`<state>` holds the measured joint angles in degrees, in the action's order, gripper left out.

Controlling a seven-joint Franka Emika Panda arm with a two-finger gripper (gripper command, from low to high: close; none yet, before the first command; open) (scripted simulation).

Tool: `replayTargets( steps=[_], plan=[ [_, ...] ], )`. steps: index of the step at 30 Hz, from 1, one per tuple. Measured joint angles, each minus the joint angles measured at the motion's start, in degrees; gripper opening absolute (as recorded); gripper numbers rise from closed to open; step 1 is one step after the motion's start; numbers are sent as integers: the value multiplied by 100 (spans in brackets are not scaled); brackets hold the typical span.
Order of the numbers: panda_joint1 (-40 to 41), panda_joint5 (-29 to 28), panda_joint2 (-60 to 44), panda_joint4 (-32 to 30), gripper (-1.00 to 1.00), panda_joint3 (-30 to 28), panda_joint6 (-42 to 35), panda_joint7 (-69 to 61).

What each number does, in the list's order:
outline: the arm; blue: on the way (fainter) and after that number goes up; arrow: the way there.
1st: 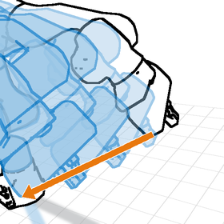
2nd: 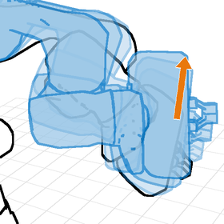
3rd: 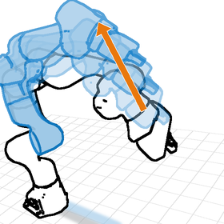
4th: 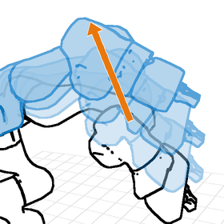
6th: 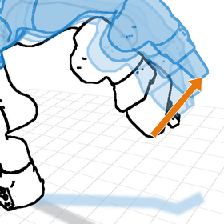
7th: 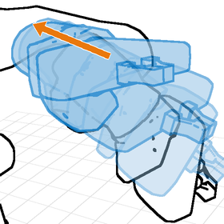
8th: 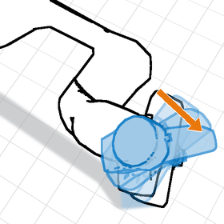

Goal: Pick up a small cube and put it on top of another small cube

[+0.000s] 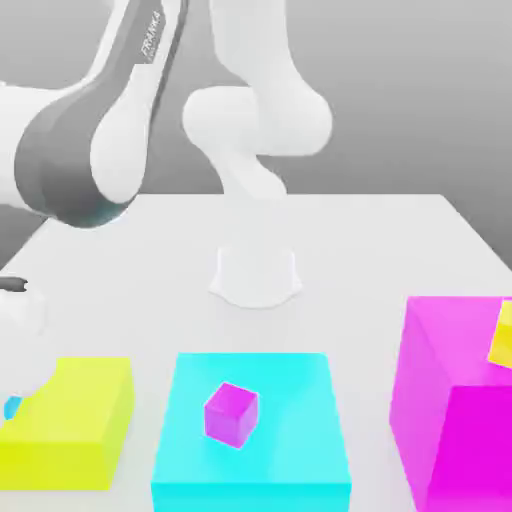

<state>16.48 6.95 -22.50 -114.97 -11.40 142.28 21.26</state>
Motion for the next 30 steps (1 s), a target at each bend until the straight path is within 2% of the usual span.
replayTargets(
  steps=[4,7,8,14,19,30],
  plan=[
    [380,211,-838,211,0,90,155,-360],
    [525,350,-1460,369,0,213,541,-488],
    [555,382,-1621,411,-100,249,656,-513],
    [568,413,-1701,432,-100,265,707,-537],
    [404,255,-949,202,-100,103,182,-402],
    [-922,-525,1369,-1779,-100,301,-84,1310]
  ],
)
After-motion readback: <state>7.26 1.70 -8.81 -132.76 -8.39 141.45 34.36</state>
